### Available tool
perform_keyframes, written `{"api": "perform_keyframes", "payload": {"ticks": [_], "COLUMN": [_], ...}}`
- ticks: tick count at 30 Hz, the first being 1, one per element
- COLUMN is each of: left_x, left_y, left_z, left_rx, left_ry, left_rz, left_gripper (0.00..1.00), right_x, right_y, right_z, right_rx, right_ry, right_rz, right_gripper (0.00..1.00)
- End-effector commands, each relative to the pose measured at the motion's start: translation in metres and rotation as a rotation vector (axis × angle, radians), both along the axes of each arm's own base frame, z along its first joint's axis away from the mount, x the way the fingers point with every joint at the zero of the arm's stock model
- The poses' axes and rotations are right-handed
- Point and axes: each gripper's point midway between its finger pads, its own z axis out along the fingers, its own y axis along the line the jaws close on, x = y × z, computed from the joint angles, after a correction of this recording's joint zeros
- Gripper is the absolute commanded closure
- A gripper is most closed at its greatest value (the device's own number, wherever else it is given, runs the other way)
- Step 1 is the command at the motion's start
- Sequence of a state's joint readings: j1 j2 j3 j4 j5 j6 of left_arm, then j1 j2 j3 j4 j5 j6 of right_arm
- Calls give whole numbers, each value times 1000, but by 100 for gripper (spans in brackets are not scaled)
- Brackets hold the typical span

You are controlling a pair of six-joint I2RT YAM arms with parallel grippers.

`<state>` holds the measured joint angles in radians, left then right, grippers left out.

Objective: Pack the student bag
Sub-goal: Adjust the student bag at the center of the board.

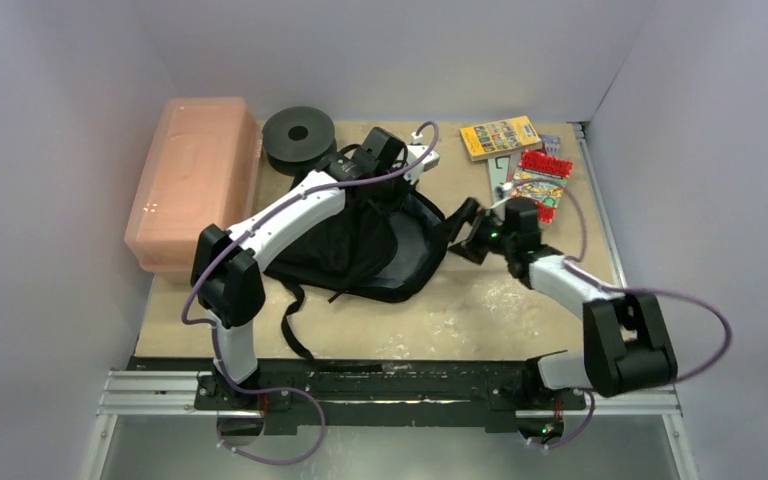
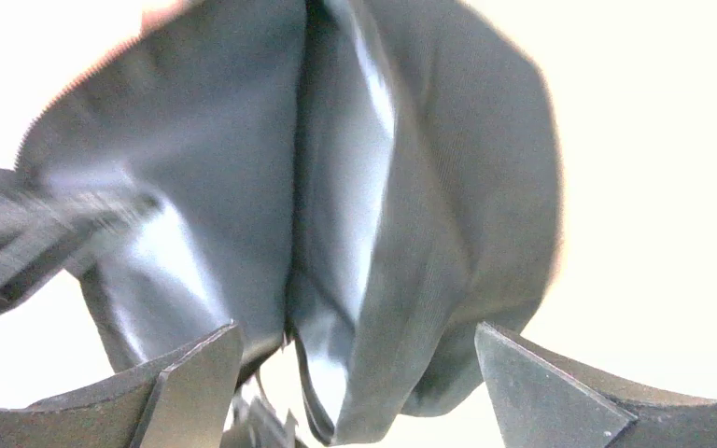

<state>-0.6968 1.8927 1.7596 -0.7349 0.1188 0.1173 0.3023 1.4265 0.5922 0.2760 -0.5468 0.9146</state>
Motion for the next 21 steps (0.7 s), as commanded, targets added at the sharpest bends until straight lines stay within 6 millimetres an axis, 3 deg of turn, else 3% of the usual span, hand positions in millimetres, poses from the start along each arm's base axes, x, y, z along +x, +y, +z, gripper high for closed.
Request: {"api": "perform_keyframes", "payload": {"ticks": [1,4,8,13,16,18,21], "left_x": [2,3,-4,-19,-24,-26,-28], "left_y": [-7,0,-9,-23,-26,-26,-27], "left_z": [44,47,51,52,52,51,49], "left_rx": [-143,-152,-203,-277,-288,-287,-282], "left_ry": [-94,-100,-51,47,55,62,66], "left_rz": [58,101,105,83,71,71,59], "left_gripper": [100,100,100,100,100,100,100], "right_x": [33,43,63,88,108,112,120], "right_y": [-79,-115,-155,-207,-228,-239,-251], "right_z": [38,42,45,84,68,67,43], "right_rx": [-167,-209,-50,135,149,230,274], "right_ry": [-123,-97,-104,-410,-354,-384,-344], "right_rz": [-190,-289,-545,-921,-1011,-1058,-1092], "right_gripper": [1,1,1,1,1,1,1]}}
